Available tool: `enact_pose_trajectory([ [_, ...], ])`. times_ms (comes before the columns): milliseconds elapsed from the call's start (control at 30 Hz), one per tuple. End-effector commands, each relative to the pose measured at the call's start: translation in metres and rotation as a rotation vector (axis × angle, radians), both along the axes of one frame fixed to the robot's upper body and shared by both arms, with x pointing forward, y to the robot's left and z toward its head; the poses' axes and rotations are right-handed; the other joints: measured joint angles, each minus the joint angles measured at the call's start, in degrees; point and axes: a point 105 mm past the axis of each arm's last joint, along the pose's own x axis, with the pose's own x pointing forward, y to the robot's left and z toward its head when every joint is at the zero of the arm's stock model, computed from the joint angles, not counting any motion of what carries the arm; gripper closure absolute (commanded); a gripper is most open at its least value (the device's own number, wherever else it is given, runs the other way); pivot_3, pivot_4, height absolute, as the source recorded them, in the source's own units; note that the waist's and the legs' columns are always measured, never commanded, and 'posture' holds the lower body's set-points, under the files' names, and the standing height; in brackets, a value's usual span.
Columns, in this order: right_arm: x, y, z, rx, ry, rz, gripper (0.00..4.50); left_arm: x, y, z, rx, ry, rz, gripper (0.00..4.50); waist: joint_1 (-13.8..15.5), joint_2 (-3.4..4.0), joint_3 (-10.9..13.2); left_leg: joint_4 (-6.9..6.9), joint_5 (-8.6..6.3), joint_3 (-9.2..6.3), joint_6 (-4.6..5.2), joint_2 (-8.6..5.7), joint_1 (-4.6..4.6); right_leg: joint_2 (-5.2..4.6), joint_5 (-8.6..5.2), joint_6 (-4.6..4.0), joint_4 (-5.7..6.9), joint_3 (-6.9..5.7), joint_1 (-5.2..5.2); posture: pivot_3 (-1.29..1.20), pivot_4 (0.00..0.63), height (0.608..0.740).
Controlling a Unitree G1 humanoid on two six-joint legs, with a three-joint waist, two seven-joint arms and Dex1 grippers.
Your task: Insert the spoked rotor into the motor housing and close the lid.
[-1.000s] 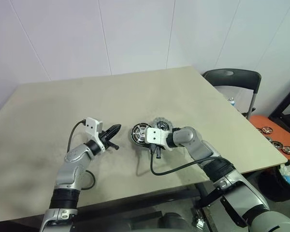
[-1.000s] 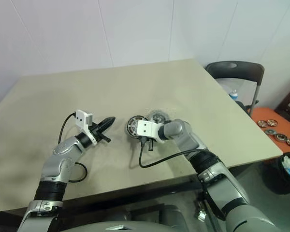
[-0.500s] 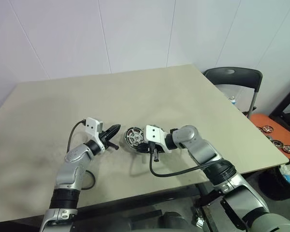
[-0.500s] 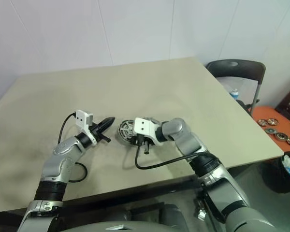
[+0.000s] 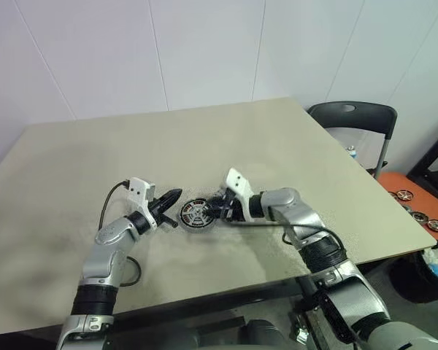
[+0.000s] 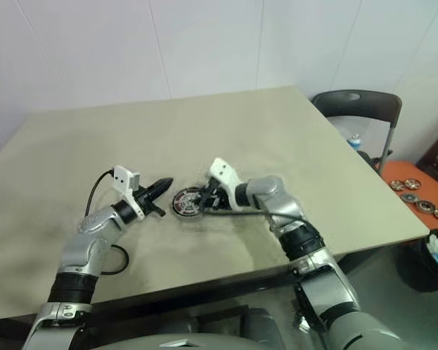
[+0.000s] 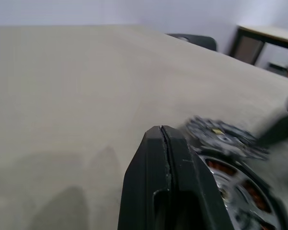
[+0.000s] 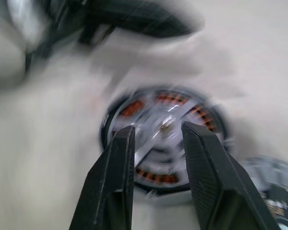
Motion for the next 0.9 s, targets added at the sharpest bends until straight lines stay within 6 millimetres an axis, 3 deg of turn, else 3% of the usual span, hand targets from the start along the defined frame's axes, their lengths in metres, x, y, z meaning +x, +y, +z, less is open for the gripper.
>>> enact_pose_trajectory([
  [33, -0.011, -0.025, 0.017, 0.193, 0.280, -0.029, 2.89, -0.009, -0.007, 0.017, -0.003, -0.059, -0.089, 4.50, 0.3, 0.01, 0.0, 0.00, -0.01, 0.00, 0.01, -0.01, -0.01, -0.02, 0.00, 0.00, -0.02, 0.00, 0.01, 0.00, 0.000, 0.740],
  [167, -0.045, -0.048, 0.007, 0.285, 0.602, -0.011, 2.89, -0.009, 0.002, 0.008, 0.036, -0.041, -0.067, 4.50, 1.2, 0.01, 0.0, -0.01, -0.06, 0.00, 0.10, -0.01, -0.07, -0.04, -0.01, -0.01, -0.06, -0.01, -0.03, 0.00, 0.000, 0.740],
  [267, -0.054, -0.053, -0.007, 0.299, 0.729, -0.076, 2.89, -0.008, 0.003, 0.007, 0.043, -0.042, -0.066, 4.50, 1.1, 0.02, 0.0, 0.00, -0.06, 0.00, 0.10, 0.00, -0.08, -0.04, -0.01, 0.00, -0.05, -0.01, -0.03, 0.00, 0.000, 0.740],
  [400, -0.022, -0.054, -0.019, 0.338, 0.725, -0.311, 2.89, -0.006, 0.000, 0.009, 0.045, -0.050, -0.077, 4.50, 1.0, 0.04, 0.0, 0.07, -0.03, 0.09, 0.06, 0.02, -0.01, -0.02, 0.00, 0.00, 0.05, 0.05, 0.00, 0.00, 0.000, 0.740],
  [600, 0.023, -0.067, -0.019, 0.438, 0.618, -0.601, 2.89, -0.004, -0.001, 0.012, 0.053, -0.066, -0.087, 4.50, 1.2, 0.05, 0.0, 0.08, 0.00, 0.07, 0.02, -0.02, 0.01, -0.02, 0.02, -0.01, 0.09, 0.03, 0.01, 0.00, 0.000, 0.740],
  [767, 0.035, -0.070, -0.016, 0.467, 0.576, -0.642, 2.89, -0.002, 0.001, 0.013, 0.070, -0.072, -0.077, 4.50, 1.0, 0.06, 0.0, 0.02, -0.02, 0.08, 0.05, -0.03, -0.03, -0.04, 0.02, -0.01, 0.03, 0.04, -0.05, 0.00, 0.000, 0.740],
  [867, 0.030, -0.060, -0.010, 0.490, 0.602, -0.570, 3.78, -0.002, 0.003, 0.012, 0.077, -0.070, -0.072, 4.50, 0.8, 0.08, 0.0, 0.01, -0.02, 0.08, 0.06, -0.01, -0.05, -0.03, 0.02, -0.01, 0.04, 0.05, -0.07, 0.00, 0.000, 0.740],
  [900, 0.028, -0.057, -0.008, 0.502, 0.613, -0.549, 3.78, -0.002, 0.004, 0.012, 0.077, -0.070, -0.071, 4.50, 0.7, 0.07, 0.0, 0.01, -0.02, 0.08, 0.06, -0.01, -0.05, -0.03, 0.02, -0.02, 0.05, 0.05, -0.07, 0.00, 0.000, 0.740],
])
